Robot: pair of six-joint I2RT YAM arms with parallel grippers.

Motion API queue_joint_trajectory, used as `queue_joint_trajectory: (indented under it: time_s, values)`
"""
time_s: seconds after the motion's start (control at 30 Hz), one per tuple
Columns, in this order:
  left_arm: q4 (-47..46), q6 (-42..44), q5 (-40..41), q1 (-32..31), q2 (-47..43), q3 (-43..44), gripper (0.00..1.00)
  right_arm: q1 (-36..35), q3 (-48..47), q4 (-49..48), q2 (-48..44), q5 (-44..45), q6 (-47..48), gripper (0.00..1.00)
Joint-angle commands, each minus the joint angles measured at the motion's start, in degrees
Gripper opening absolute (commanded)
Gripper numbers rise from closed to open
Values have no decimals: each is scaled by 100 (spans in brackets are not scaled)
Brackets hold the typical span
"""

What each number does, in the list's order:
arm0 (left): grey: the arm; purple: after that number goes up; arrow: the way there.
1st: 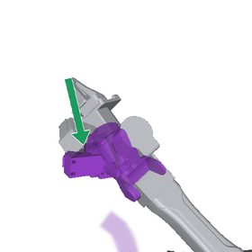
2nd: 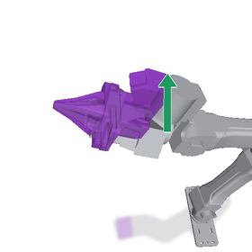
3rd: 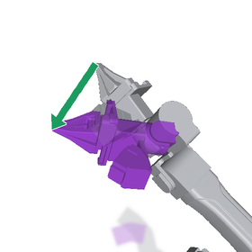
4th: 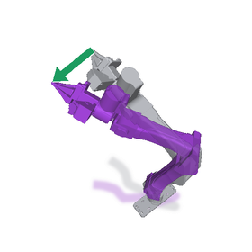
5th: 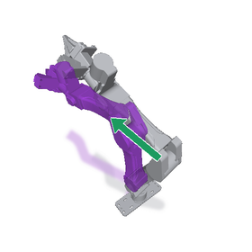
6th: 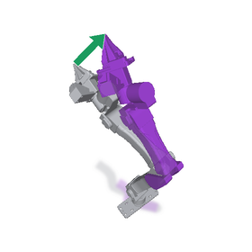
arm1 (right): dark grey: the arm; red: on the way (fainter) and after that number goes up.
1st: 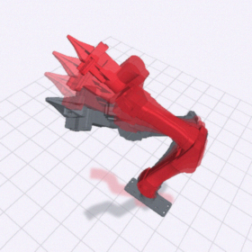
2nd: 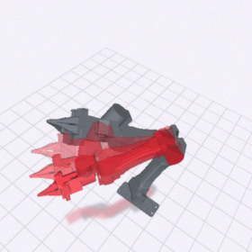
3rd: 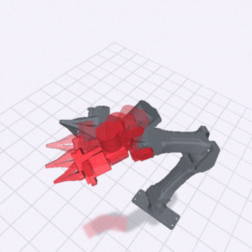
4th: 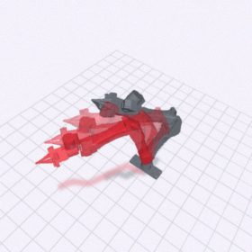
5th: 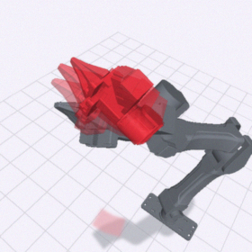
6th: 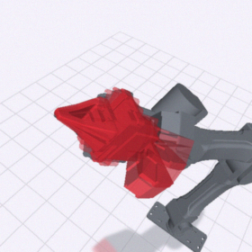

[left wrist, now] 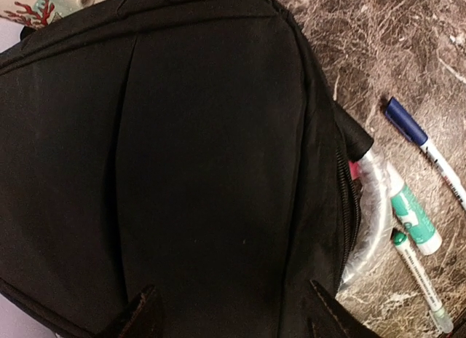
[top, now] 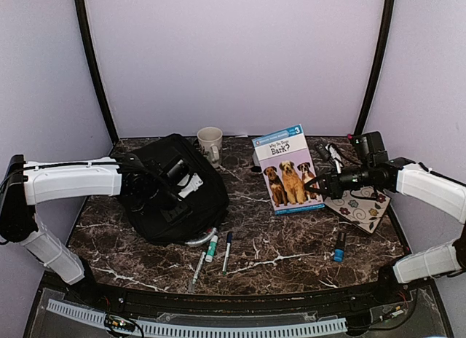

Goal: Pack the student bag
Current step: Pick up the largest pocket of the bag from the student bag.

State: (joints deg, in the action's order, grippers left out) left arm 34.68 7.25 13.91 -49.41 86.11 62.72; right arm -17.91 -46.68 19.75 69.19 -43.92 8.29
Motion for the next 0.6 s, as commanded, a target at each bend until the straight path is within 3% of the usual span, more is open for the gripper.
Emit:
queue_joint_trajectory:
  time_s: [0.0, 0.57]
  values:
    - [770, -125, 262, -63, 14, 90, 65, 59, -35, -600, -101, -259, 1, 0]
    - [1050, -492, 44, -253, 622, 296, 65, 54, 66, -698, -7, -335, -37, 0]
